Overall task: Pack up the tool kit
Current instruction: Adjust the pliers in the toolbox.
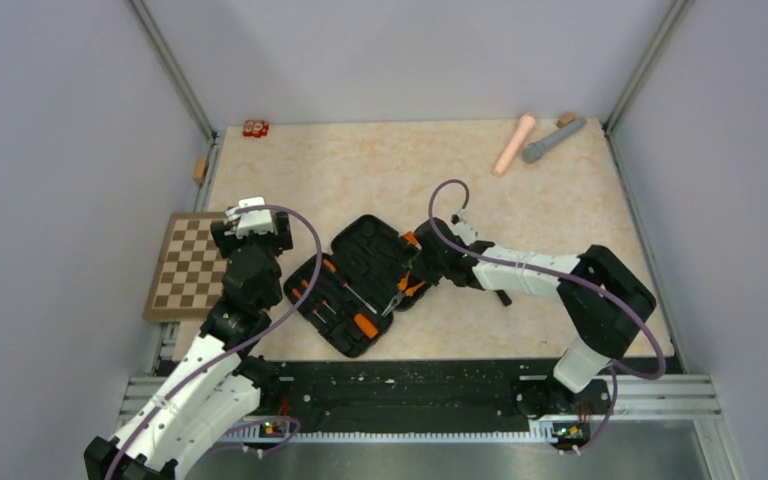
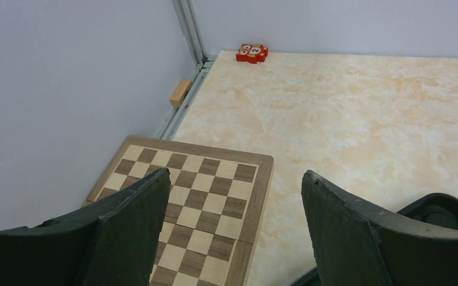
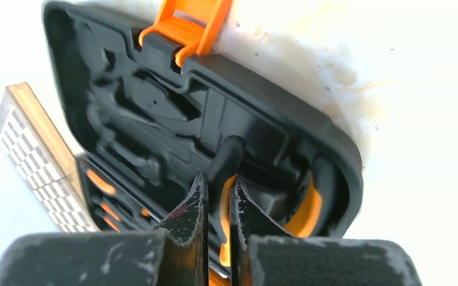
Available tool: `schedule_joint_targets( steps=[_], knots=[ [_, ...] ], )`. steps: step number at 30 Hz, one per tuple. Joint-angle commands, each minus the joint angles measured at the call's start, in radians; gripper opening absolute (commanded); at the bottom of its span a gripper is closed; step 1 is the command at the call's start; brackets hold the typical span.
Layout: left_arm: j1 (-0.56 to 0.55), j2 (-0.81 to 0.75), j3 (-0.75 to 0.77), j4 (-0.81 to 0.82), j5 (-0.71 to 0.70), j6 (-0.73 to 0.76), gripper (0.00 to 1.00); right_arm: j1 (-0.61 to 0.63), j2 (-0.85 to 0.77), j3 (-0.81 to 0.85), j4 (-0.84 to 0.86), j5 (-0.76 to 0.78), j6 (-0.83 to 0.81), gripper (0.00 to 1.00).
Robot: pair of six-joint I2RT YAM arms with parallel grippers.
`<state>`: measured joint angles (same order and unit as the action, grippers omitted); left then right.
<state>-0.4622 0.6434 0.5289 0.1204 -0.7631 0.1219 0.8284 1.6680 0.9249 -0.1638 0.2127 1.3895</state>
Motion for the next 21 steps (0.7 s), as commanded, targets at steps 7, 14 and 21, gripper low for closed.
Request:
schedule_joint_targets(
  steps=[7, 14, 21],
  knots=[
    [0.004, -0.01, -0.009, 0.044, 0.016, 0.0, 0.85, 0.0, -0.26, 0.016, 0.056, 0.003, -0.159, 0.0],
    [0.003, -0.004, -0.009, 0.04, 0.025, 0.004, 0.85, -0.003, -0.225, 0.231, -0.024, 0.0, -0.662, 0.0],
    [0.004, -0.003, -0.009, 0.042, 0.025, 0.011, 0.85, -0.026, -0.039, 0.523, -0.211, -0.224, -1.209, 0.0]
  ],
)
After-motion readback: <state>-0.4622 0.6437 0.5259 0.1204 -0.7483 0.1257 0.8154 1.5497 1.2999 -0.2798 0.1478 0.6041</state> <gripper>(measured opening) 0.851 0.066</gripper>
